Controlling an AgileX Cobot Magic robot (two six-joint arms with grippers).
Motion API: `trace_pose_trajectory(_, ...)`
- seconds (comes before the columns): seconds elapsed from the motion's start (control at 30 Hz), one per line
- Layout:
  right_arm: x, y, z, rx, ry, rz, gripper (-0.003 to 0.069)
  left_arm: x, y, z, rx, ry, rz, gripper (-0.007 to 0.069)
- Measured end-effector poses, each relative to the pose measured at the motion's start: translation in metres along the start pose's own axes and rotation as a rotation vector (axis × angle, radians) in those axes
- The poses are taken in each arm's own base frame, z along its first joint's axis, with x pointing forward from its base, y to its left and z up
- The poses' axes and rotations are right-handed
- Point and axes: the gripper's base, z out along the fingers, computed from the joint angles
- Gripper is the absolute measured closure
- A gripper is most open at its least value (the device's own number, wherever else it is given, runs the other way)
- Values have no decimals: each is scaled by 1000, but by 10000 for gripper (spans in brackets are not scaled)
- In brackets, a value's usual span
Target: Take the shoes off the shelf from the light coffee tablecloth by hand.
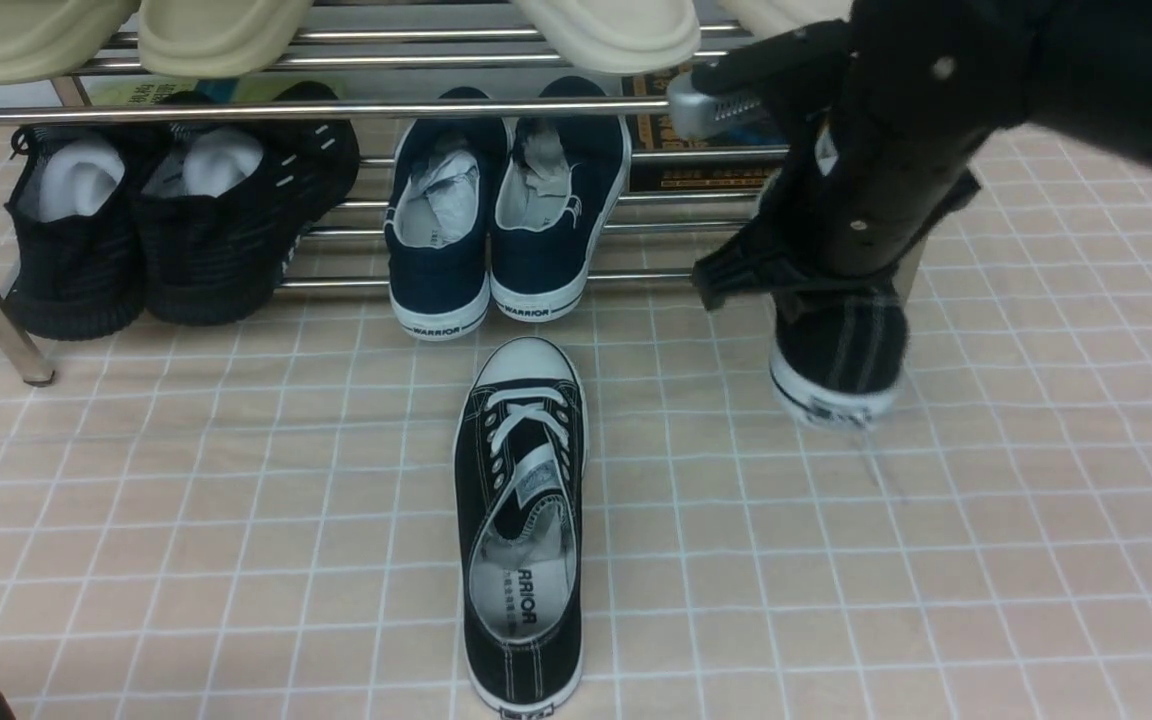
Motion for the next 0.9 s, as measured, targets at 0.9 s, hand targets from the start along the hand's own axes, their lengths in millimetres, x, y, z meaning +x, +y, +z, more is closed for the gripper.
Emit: trace_pose_trajectory(0.9, 37, 79, 39, -75, 8, -79, 648, 0, 0, 0, 0, 1, 0, 384)
